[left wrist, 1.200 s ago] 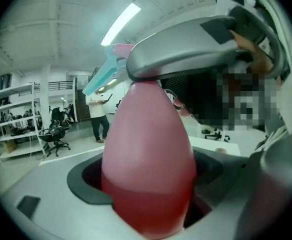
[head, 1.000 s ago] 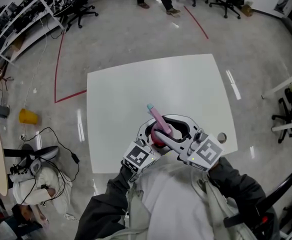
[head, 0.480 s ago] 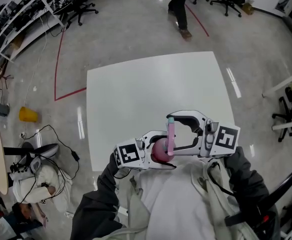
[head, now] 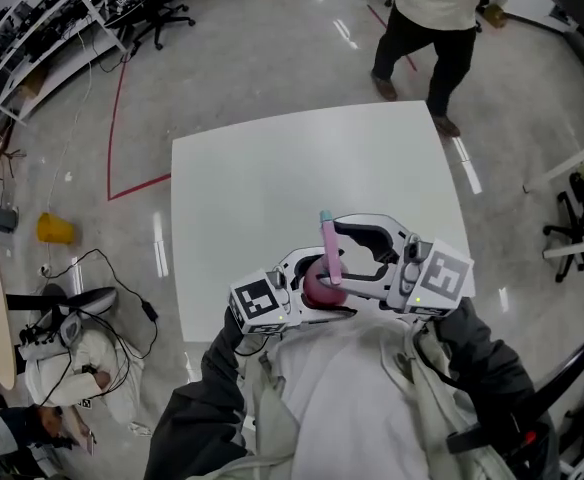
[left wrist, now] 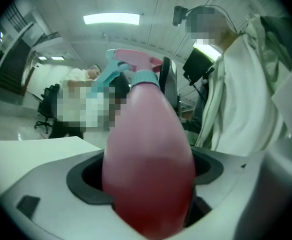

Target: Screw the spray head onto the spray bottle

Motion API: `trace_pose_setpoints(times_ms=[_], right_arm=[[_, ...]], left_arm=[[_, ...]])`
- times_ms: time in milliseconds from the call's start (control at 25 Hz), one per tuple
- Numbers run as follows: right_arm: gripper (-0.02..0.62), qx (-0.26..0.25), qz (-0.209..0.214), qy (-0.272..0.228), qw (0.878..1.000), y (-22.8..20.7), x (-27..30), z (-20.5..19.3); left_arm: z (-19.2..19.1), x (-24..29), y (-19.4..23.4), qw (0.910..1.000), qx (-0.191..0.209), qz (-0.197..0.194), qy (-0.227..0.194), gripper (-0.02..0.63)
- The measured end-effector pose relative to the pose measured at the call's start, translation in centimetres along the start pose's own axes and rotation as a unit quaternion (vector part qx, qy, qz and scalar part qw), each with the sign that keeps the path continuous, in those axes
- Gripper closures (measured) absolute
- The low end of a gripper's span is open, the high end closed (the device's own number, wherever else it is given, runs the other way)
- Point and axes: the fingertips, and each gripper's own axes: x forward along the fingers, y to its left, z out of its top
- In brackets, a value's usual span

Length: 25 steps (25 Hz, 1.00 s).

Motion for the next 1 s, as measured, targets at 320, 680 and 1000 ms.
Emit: trace_pose_setpoints(times_ms=[320, 680, 1000], right_arm=[[0.382, 0.012, 0.018, -0.031, 0.999, 0.2, -0.3, 0.5], [0.252, 0.057, 0.104, -0.022, 0.993, 1.6, -0.3, 1.2], [0.306, 0.015, 0.035, -0.025, 0.999, 0.3, 0.1, 1.3]], left_arm=[[1.3, -0.2, -1.6, 0.9955, -0.041, -0.08, -0.032, 0.153], [1.6, -0.5, -5.1, 0.9849, -0.005, -0.173, 0.013, 0.153], [1.7, -0.4, -2.8, 0.9917, -0.027, -0.125, -0.016, 0.153]])
